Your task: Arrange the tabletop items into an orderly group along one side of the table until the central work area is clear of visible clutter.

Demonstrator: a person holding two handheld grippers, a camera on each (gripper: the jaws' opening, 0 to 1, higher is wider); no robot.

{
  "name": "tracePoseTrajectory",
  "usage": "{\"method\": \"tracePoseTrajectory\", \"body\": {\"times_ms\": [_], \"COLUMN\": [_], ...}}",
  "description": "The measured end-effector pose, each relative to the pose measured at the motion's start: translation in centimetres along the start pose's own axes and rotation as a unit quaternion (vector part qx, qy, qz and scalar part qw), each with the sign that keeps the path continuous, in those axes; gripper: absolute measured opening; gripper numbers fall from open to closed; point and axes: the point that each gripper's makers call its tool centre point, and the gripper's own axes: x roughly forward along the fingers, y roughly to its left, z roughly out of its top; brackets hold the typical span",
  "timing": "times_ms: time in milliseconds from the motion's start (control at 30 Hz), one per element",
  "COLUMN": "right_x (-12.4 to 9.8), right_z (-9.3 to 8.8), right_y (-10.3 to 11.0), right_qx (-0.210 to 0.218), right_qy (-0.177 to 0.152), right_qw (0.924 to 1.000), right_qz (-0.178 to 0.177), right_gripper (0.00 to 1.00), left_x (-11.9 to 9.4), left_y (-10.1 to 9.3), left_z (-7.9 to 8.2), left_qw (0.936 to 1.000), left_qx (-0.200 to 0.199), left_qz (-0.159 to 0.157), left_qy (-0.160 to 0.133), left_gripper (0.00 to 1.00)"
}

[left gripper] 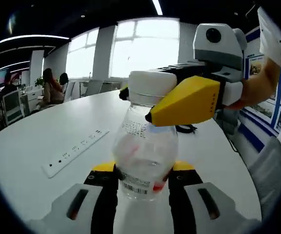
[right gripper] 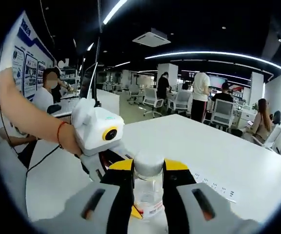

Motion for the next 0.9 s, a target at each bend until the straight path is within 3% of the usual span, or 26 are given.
{"method": "tracePoseTrajectory", "body": {"times_ms": [300,900], "right_x": [0.0,0.2], "right_z": [-0.9,-2.6], "right_y": [-1.2,-1.9], "right_qx": [-0.03,-0.023], "right_qy": [0.001,0.015], "right_qw": [0.9994,0.9993], "right_qz": [-0.019,-0.026], "right_gripper": [0.19,0.2], "left_x": [1.4,2.2], "left_y": [0.8,1.1], "left_z": [-0.3,-1.5], "left_qw": [0.9999,0.9997], "left_qx": [0.013,0.01], "left_qz": [-0.004,-0.007], "left_qy": [0.008,0.02], "left_gripper": [0.39,0.4]}}
